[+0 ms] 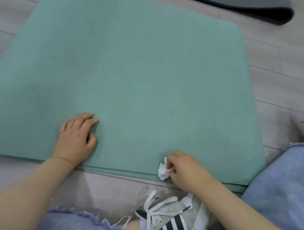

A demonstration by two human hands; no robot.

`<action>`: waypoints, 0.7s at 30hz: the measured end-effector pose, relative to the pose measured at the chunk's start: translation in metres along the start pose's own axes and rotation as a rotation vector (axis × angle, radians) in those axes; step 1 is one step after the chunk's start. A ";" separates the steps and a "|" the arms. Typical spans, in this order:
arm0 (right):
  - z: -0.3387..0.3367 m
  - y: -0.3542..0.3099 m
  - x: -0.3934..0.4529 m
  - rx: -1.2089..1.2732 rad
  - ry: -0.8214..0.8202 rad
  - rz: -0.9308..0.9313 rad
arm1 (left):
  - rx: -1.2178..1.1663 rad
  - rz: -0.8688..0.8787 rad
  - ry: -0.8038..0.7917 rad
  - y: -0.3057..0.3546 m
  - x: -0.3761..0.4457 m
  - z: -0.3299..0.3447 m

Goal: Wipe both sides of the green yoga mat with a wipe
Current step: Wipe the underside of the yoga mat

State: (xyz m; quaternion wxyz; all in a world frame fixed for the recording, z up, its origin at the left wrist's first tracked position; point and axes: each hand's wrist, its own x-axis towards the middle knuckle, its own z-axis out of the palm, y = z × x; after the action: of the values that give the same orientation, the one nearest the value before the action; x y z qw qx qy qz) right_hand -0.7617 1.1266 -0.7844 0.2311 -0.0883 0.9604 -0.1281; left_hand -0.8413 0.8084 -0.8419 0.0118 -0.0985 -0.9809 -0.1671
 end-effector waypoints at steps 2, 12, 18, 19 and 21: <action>0.000 -0.011 -0.001 -0.079 -0.039 0.028 | 0.046 0.010 -0.055 0.003 0.001 -0.003; 0.006 -0.011 -0.009 0.081 0.015 0.123 | 0.104 0.475 -0.488 0.062 -0.010 -0.006; 0.008 -0.011 -0.012 0.100 0.046 0.106 | 0.339 0.558 -0.490 0.082 -0.031 0.005; 0.008 -0.011 -0.012 0.092 0.046 0.099 | 0.388 0.588 -0.485 0.082 -0.031 0.005; 0.009 -0.010 -0.013 0.086 0.052 0.086 | 0.492 0.654 -0.466 0.081 -0.030 0.006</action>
State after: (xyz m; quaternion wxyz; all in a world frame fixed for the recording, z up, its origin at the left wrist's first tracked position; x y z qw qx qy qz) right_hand -0.7453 1.1179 -0.7836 0.2150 -0.0336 0.9626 -0.1614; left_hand -0.7958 0.8802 -0.8231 -0.1335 -0.4314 -0.8855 0.1096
